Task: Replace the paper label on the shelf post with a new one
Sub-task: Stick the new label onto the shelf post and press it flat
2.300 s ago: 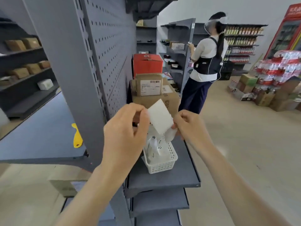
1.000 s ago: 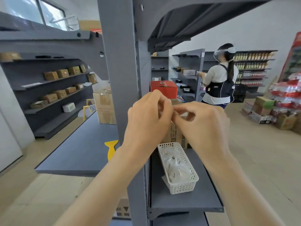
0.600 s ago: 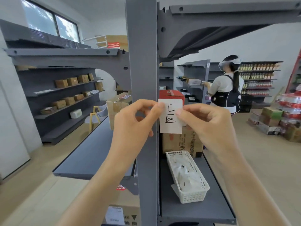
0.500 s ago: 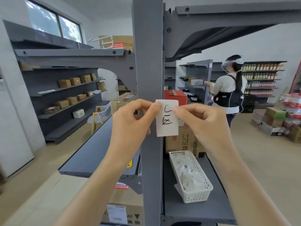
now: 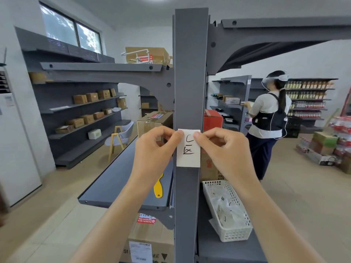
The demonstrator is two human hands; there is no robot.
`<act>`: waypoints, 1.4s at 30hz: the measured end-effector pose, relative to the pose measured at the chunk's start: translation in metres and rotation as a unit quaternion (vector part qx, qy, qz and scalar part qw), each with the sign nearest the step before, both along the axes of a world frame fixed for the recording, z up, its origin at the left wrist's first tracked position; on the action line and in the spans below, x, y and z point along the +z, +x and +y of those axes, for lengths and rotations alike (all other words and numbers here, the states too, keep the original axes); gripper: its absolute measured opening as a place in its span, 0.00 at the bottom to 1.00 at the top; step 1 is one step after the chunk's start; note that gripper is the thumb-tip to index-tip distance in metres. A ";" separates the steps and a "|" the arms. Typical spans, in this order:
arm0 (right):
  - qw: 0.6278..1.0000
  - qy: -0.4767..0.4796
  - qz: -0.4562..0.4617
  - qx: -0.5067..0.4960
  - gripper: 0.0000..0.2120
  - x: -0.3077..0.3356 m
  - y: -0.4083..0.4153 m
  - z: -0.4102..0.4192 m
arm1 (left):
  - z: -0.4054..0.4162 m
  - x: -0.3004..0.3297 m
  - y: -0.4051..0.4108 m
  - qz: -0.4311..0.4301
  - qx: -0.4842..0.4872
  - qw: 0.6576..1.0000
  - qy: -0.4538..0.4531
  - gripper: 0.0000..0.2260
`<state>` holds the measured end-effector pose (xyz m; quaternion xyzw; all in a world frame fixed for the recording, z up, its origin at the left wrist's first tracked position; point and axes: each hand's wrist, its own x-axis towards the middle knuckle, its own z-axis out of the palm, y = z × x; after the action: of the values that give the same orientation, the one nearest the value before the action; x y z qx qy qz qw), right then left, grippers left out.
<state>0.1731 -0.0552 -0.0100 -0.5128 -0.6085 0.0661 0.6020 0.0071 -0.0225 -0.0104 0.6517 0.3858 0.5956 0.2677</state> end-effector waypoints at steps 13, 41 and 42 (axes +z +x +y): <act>0.998 -0.012 -0.011 -0.053 0.15 -0.003 0.000 0.014 | 0.016 -0.004 0.003 0.025 0.032 0.999 0.029 0.12; 0.988 -0.008 -0.156 0.001 0.24 -0.016 0.019 0.032 | 0.052 -0.048 -0.012 0.118 -0.047 0.984 0.123 0.17; 0.985 -0.006 -0.174 -0.006 0.23 -0.018 0.021 0.031 | 0.051 -0.050 -0.012 0.130 -0.045 0.982 0.126 0.18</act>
<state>0.1936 -0.0240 -0.0283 -0.5239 -0.7003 -0.0236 0.4843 -0.0053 0.0287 -0.0608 0.7690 0.3093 0.5368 0.1574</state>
